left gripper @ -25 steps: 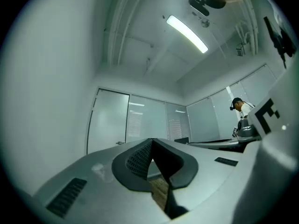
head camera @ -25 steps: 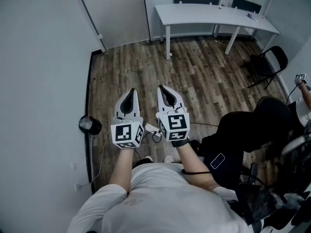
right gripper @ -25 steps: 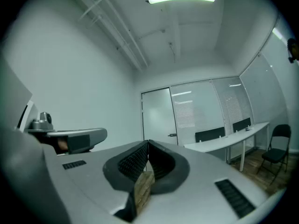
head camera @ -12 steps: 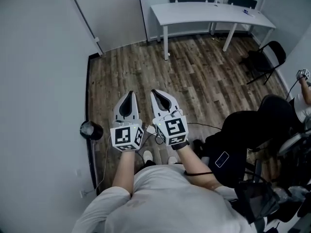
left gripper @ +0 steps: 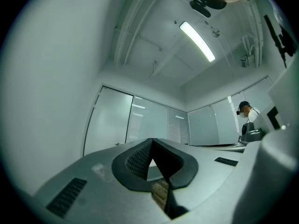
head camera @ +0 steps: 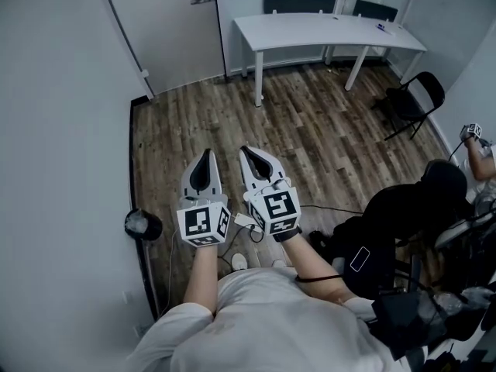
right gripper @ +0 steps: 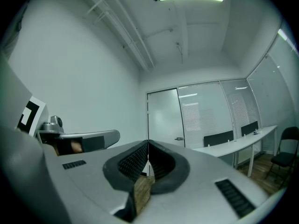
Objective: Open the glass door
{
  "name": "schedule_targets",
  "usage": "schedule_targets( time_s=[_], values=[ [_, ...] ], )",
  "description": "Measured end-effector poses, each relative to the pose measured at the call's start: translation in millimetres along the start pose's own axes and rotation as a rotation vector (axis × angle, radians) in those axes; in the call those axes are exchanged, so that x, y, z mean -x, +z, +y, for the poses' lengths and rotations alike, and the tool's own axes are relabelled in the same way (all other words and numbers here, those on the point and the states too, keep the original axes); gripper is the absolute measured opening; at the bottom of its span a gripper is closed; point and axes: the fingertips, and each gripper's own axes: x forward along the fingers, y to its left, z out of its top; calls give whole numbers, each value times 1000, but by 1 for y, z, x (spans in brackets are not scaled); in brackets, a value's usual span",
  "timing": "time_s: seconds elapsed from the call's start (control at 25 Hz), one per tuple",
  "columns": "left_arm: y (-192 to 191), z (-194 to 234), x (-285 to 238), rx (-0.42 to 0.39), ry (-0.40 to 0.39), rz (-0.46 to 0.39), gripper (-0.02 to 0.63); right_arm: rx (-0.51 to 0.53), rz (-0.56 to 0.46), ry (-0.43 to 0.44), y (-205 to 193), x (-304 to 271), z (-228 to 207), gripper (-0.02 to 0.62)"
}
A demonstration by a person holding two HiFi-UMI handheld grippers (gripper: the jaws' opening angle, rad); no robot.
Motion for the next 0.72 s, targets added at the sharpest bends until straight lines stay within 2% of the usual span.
schedule_targets(
  time_s=[0.2,0.32,0.56,0.72],
  values=[
    [-1,45,1,-26,3,-11,3,-11,-36,-59,0,-32,21,5],
    [-3,70,1,-31,18,-18,3,-6,-23,-78,-8,-43,30,5],
    [-16,88,-14,21,-1,-12,3,-15,13,-63,-21,-68,37,5],
    [-21,88,-33,35,-12,-12,3,-22,-7,1,-15,-81,34,5]
  ],
)
